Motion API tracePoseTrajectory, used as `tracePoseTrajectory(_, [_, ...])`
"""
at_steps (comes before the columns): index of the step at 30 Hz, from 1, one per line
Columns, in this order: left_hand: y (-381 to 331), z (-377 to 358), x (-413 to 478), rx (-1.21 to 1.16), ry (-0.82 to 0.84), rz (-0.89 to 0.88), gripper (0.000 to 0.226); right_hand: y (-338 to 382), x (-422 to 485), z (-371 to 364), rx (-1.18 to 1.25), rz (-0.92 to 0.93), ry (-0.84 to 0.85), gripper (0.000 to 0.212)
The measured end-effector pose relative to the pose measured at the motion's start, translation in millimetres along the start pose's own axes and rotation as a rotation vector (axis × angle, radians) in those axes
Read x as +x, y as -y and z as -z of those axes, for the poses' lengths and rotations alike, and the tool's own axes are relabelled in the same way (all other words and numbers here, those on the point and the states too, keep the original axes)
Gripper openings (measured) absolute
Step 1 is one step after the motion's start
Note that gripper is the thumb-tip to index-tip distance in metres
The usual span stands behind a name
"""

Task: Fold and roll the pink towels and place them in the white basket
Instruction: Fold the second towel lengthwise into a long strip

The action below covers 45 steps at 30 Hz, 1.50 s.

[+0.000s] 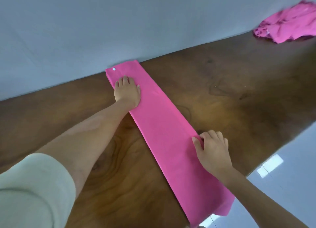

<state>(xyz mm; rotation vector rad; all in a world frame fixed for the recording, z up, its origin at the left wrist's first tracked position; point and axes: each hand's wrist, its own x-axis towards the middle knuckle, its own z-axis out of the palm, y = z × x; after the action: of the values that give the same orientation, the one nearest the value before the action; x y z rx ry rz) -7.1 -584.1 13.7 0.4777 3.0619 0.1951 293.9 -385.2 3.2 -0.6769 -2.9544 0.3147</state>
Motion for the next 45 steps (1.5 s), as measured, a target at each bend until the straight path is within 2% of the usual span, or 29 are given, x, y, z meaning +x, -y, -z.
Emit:
tracePoseTrajectory(2, [-4.9,-4.2,-3.9,-0.034,0.006,-0.272,0.055,-9.7,-21.0,2.2,-0.011,-0.032,-0.021,0.037])
tracePoseTrajectory(4, [-10.7,-11.5,-9.7,-0.012,0.096,-0.538,0.057,-18.8,-37.7,3.9,-0.025,-0.060,-0.037,0.039])
tracePoseTrajectory(6, [-14.1,-16.9,-11.9,0.008,0.150,-0.605,0.060,-26.5,-48.8,7.3,-0.034,-0.080,-0.043,0.049])
tracePoseTrajectory(9, [-14.0,-18.3,-16.3,0.008,0.135,-0.546,0.062,-32.2,-57.1,16.2,-0.054,-0.097,-0.004,0.064])
tracePoseTrajectory(12, [-13.4,-17.3,-23.5,-0.009,0.126,-0.488,0.062,-33.9,-58.1,28.0,0.050,-0.156,0.011,0.068])
tracePoseTrajectory(16, [-14.0,-17.4,-30.8,-0.036,0.118,-0.405,0.063,-41.4,-57.4,42.0,0.165,-0.290,0.090,0.051])
tracePoseTrajectory(24, [-11.5,-19.5,-41.7,-0.064,0.108,-0.214,0.063,-85.6,-26.1,63.2,0.162,-0.299,0.069,0.040])
tracePoseTrajectory(30, [-9.4,-23.2,-61.9,-0.071,0.059,-0.029,0.064,-109.6,41.1,73.1,0.003,-0.253,0.111,0.059])
tracePoseTrajectory(39, [-17.3,-25.4,-106.2,-0.111,-0.036,0.294,0.064,-116.9,153.1,70.5,-0.112,-0.041,0.243,0.068])
tracePoseTrajectory(45, [-24.0,-30.5,-132.4,-0.113,-0.089,0.484,0.065,-112.2,205.4,67.6,-0.146,0.117,0.255,0.073])
